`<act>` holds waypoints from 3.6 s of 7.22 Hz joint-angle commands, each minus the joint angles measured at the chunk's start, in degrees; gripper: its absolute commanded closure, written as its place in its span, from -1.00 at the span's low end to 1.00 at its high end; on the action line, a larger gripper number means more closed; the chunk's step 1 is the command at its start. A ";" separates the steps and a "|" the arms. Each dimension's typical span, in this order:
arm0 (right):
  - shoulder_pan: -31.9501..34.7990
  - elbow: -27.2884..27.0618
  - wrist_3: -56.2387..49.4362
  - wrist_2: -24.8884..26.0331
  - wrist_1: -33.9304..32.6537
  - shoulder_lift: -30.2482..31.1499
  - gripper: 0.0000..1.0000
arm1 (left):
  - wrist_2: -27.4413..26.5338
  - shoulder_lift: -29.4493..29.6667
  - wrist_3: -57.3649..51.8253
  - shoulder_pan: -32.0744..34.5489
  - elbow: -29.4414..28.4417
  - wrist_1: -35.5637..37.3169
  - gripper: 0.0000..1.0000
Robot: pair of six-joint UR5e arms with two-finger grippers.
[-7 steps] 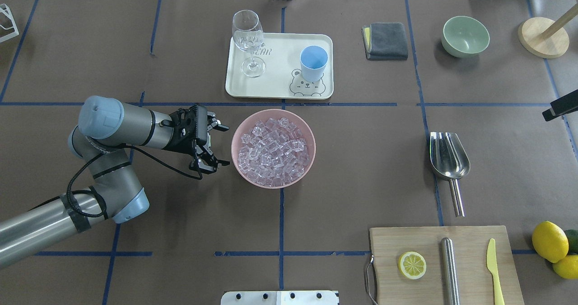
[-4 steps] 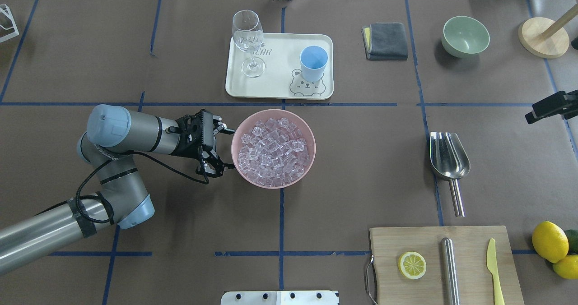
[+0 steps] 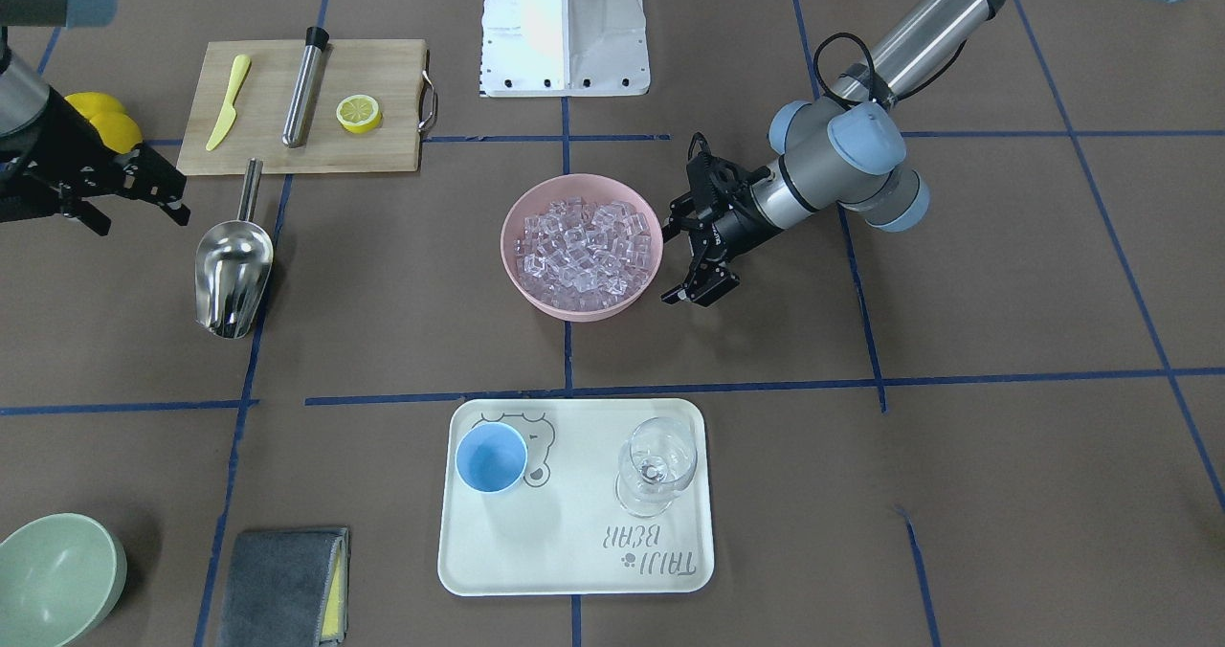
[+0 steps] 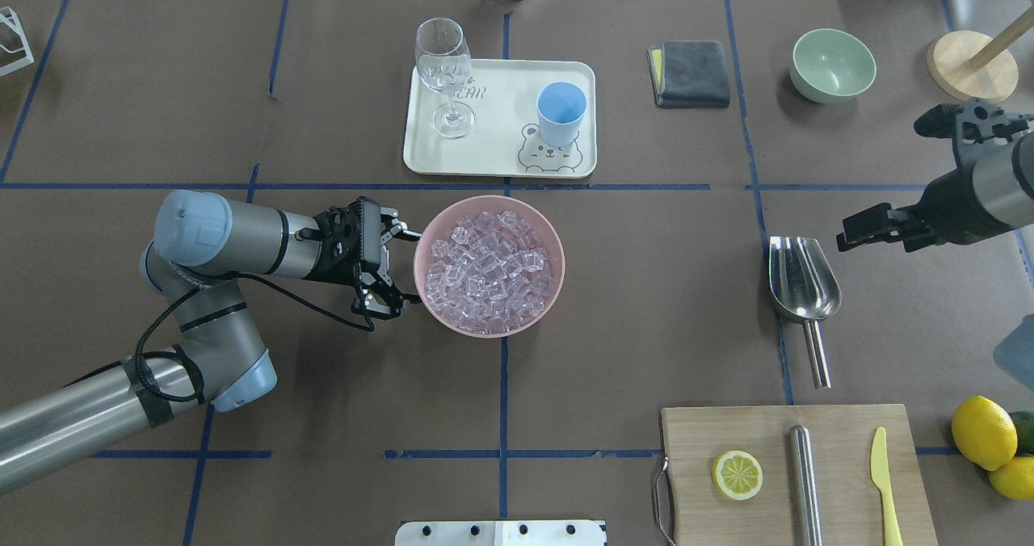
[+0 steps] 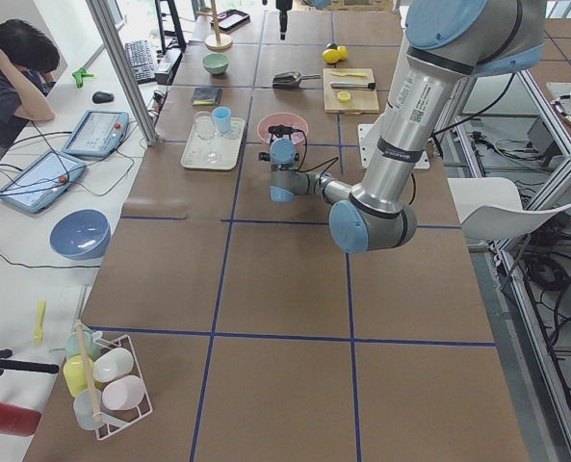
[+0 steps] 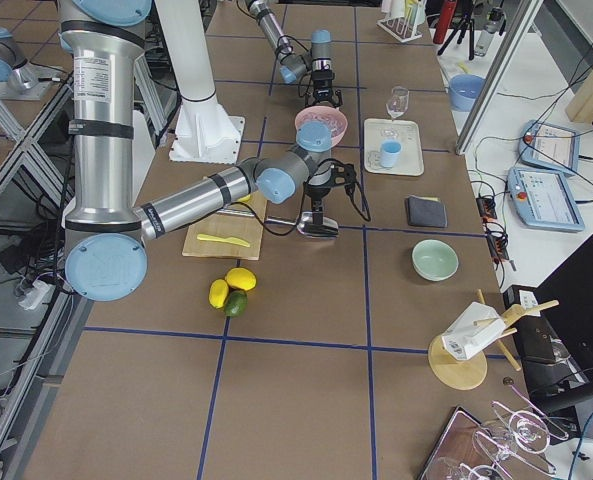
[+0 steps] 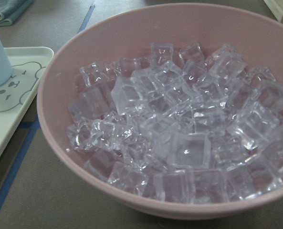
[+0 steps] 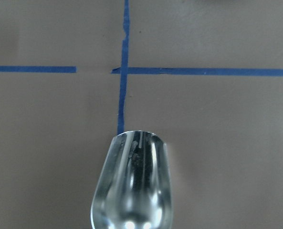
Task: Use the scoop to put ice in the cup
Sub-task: 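Reach the right gripper down and grasp the metal scoop's handle, then lift the scoop with the right gripper and carry it toward the bowl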
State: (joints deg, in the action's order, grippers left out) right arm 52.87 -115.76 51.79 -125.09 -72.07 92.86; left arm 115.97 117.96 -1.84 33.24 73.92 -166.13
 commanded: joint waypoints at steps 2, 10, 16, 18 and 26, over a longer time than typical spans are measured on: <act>-12.04 -4.29 14.17 7.97 0.35 3.28 -1.00 | -0.04 -0.10 0.09 -0.02 0.00 -0.07 -1.00; -23.42 -1.15 19.05 15.05 1.05 5.67 -0.54 | 0.04 -0.19 0.09 -0.02 0.00 -0.51 -1.00; -23.26 -1.14 18.09 14.35 0.96 4.87 1.00 | 0.04 -0.27 0.09 -0.02 0.00 -0.51 -1.00; -21.59 -3.41 11.29 14.70 0.61 5.14 1.00 | 0.04 -0.36 0.09 -0.02 0.00 -0.86 -1.00; -14.55 -8.43 -29.55 9.34 -20.69 -9.41 1.00 | 0.04 -0.45 0.35 -0.02 0.08 -1.04 -1.00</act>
State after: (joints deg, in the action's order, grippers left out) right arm 38.53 -123.60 22.57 -115.76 -86.84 87.93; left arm 115.99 117.51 -1.57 33.22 74.00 -167.16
